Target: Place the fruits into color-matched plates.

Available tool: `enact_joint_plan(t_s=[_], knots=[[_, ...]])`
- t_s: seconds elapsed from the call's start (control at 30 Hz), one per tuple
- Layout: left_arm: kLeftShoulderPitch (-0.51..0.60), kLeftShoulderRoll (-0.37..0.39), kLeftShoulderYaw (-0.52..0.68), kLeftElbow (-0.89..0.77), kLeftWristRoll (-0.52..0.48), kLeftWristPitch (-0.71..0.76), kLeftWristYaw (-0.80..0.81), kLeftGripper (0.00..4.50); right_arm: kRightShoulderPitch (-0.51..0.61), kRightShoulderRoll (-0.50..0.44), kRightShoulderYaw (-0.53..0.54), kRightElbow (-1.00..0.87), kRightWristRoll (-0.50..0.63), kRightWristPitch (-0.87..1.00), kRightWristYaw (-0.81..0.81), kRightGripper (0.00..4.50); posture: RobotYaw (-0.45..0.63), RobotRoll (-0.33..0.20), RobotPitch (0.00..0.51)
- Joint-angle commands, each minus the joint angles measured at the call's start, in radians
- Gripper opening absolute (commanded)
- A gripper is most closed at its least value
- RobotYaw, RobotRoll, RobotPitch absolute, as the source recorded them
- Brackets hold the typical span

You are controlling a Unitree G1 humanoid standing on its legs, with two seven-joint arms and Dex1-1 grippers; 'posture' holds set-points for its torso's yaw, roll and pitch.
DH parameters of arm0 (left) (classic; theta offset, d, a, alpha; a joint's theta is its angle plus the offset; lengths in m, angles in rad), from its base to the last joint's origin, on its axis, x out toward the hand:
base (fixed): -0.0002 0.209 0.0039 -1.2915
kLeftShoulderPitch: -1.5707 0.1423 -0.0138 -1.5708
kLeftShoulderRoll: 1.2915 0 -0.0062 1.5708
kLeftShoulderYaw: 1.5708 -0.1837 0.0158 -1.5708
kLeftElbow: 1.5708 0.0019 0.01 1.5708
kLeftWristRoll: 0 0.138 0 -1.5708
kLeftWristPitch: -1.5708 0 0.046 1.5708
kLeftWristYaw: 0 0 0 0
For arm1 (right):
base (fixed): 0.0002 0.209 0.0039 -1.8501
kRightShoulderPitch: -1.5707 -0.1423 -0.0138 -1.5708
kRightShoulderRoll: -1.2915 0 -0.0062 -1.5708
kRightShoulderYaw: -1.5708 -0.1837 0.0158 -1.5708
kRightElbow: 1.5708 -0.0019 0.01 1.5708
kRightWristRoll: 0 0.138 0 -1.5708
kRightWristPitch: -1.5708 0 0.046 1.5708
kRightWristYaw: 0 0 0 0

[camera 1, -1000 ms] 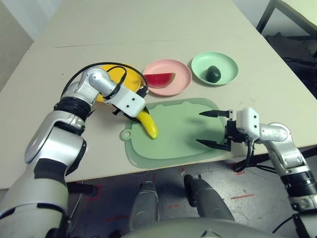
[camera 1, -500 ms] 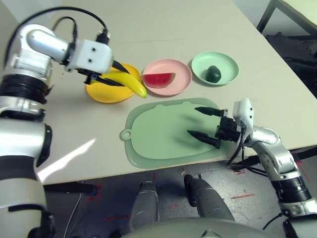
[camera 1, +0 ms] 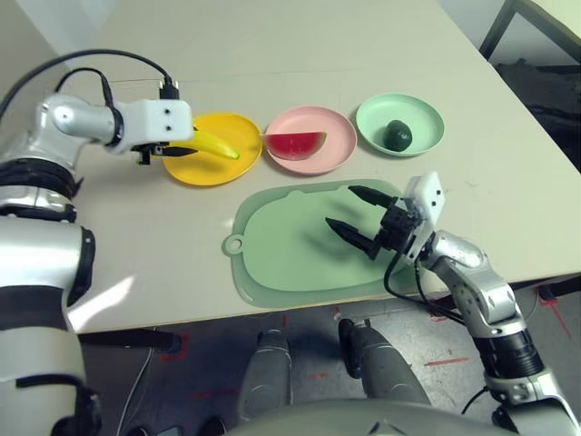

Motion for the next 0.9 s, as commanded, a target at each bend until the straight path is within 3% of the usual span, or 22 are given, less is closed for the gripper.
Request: enact_joint_plan(t_s=[0.03, 0.07, 0.37, 0.53, 0.63, 0.7, 0.8, 0.9], knots=[[0.001, -0.005, -0.032, 0.020, 0.081, 0.001, 0.120, 1.60, 0.021, -0.003, 0.004, -0.021, -0.007, 0.003, -0.009, 4.50, -0.08, 0.000, 0.219], [0.000, -0.009, -0.038, 0.025, 0.095, 0.004, 0.143, 1.60, 0.025, -0.006, 0.004, -0.023, -0.007, 0.002, -0.010, 4.50, -0.08, 0.000, 0.219], [-0.008, 0.005, -0.034, 0.031, 0.148, -0.035, 0.233, 4.47, 0.015, -0.013, 0.000, -0.002, -0.007, -0.004, -0.005, 4.50, -0.08, 0.000, 0.219], [-0.015, 0.028, 0.018, 0.020, 0.097, -0.085, 0.221, 4.47, -0.005, -0.020, -0.009, 0.026, -0.016, -0.020, -0.002, 4.50, -0.05, 0.000, 0.217], [0.008, 0.030, 0.157, 0.003, -0.071, -0.093, 0.131, 4.47, -0.043, -0.053, -0.058, 0.087, -0.040, -0.053, -0.018, 4.50, -0.04, 0.000, 0.213], [0.039, 0.009, 0.317, -0.029, -0.273, -0.019, 0.019, 4.47, -0.082, -0.070, -0.114, 0.147, -0.040, -0.067, -0.050, 4.50, -0.04, 0.000, 0.211], [0.113, -0.040, 0.612, -0.192, -0.642, 0.288, -0.077, 4.47, -0.142, -0.076, -0.183, 0.246, -0.044, -0.098, -0.097, 4.50, -0.04, 0.000, 0.207], [0.313, -0.056, 0.774, -0.525, -0.837, 0.544, -0.014, 4.47, -0.185, -0.074, -0.225, 0.336, -0.058, -0.138, -0.133, 4.50, -0.04, 0.000, 0.207]])
